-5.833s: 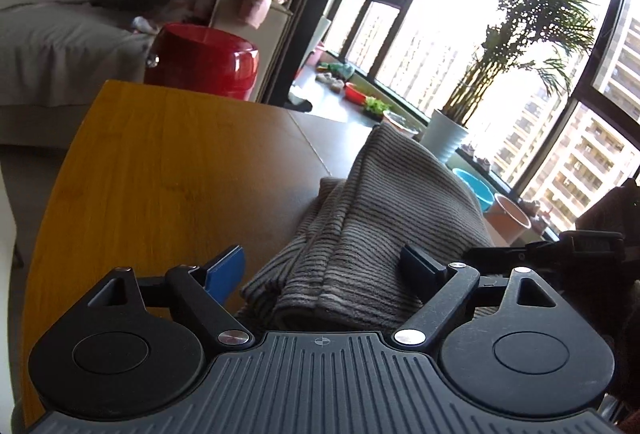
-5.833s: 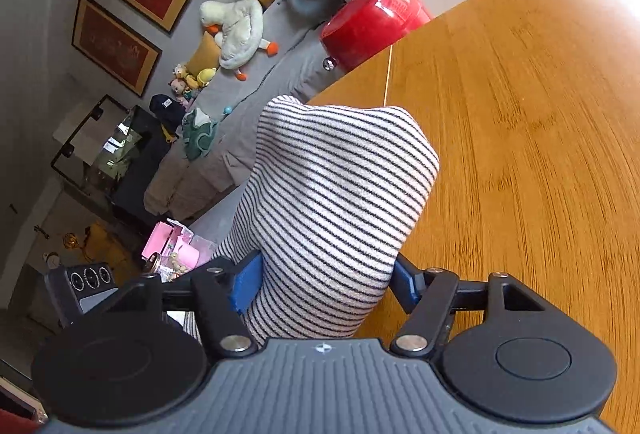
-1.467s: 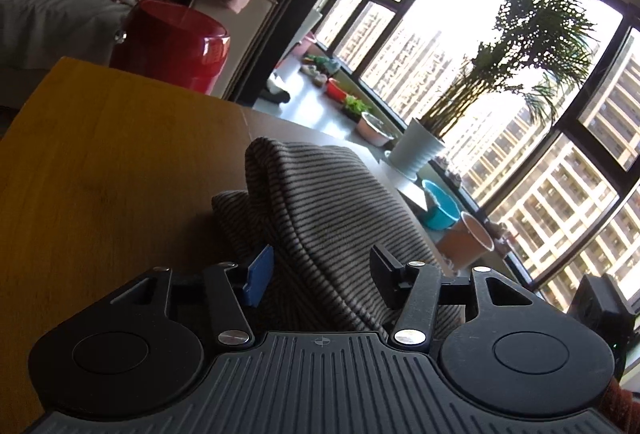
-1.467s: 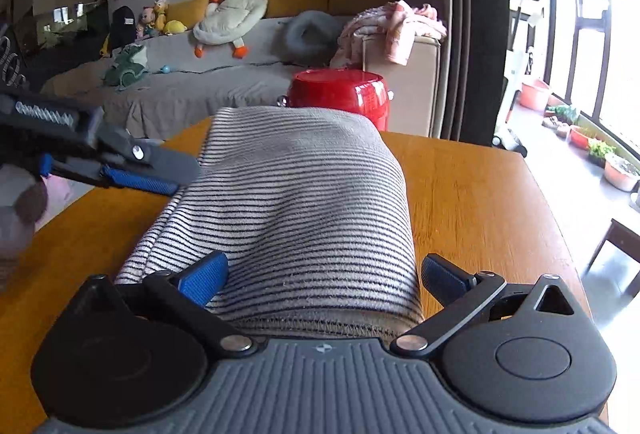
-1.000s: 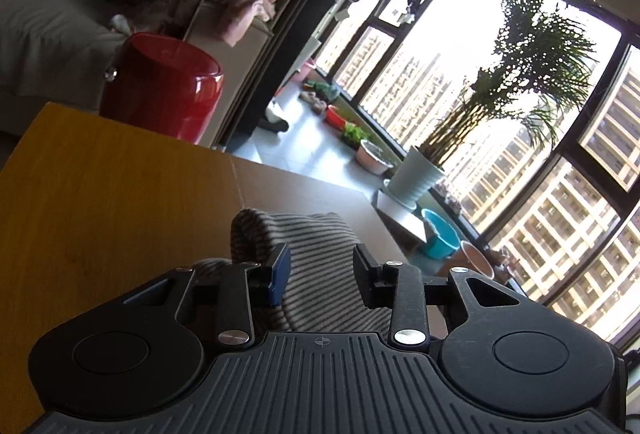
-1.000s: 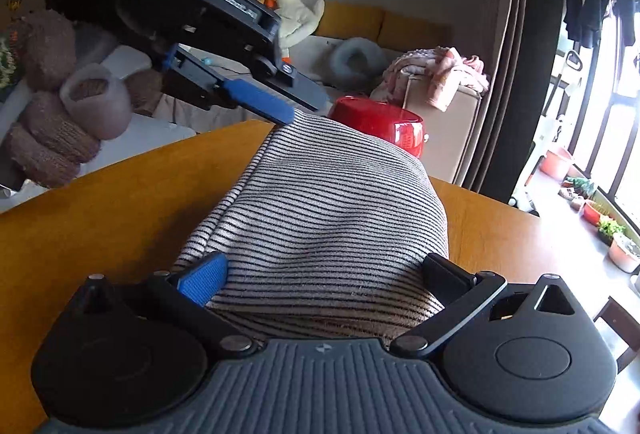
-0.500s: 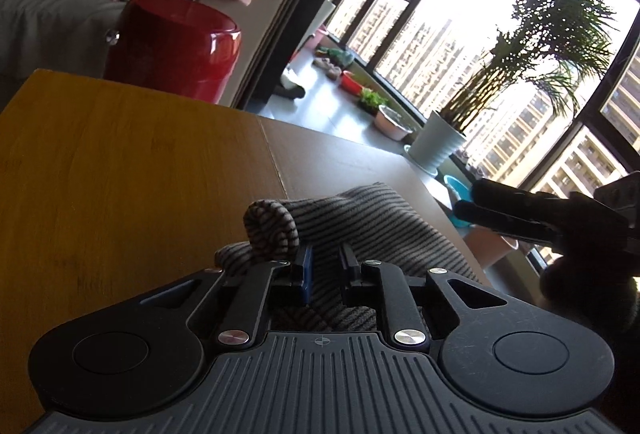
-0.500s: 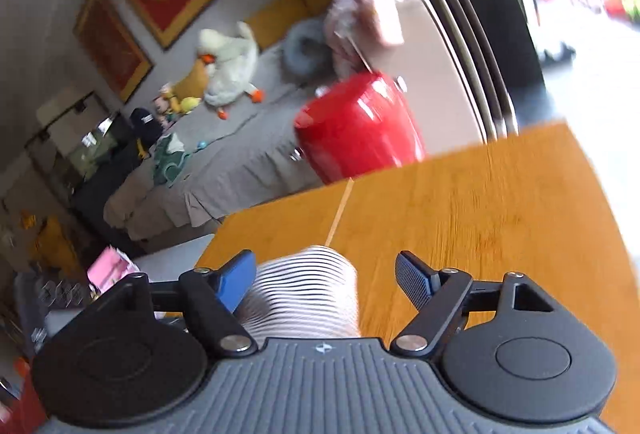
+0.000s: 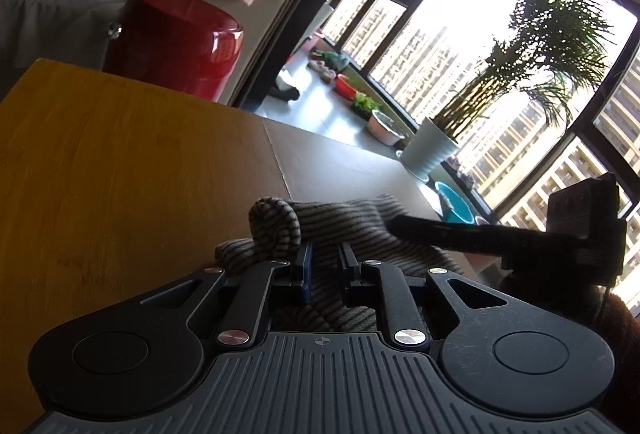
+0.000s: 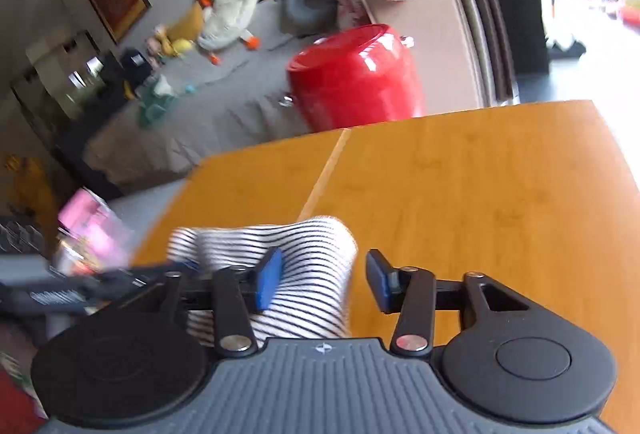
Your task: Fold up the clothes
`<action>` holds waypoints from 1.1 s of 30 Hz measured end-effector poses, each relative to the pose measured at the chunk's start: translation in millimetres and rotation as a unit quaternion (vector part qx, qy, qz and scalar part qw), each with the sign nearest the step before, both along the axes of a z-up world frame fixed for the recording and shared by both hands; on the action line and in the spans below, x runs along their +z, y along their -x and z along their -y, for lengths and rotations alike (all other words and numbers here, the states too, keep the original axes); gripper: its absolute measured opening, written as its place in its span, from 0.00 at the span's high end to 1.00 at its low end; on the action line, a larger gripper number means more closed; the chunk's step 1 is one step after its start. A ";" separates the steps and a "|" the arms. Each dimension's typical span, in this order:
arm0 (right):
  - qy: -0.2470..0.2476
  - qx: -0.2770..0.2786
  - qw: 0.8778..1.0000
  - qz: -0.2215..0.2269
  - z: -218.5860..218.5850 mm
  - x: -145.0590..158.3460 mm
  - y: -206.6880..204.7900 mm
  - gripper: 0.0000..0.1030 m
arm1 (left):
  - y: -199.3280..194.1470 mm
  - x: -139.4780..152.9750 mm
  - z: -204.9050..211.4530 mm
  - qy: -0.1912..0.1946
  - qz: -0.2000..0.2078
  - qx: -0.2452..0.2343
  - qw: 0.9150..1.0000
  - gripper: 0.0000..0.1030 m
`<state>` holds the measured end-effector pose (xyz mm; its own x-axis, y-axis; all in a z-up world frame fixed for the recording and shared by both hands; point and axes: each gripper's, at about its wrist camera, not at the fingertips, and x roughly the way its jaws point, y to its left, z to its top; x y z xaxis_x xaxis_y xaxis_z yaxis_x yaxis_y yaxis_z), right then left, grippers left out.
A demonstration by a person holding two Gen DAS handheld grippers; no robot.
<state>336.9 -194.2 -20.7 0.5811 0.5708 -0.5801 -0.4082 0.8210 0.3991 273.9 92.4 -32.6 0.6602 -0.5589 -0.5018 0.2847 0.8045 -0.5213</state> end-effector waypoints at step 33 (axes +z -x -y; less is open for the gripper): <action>0.033 0.078 0.985 0.152 -18.5 55.8 147.0 0.18 | 20.1 16.3 10.8 -0.056 0.023 0.019 0.998 0.66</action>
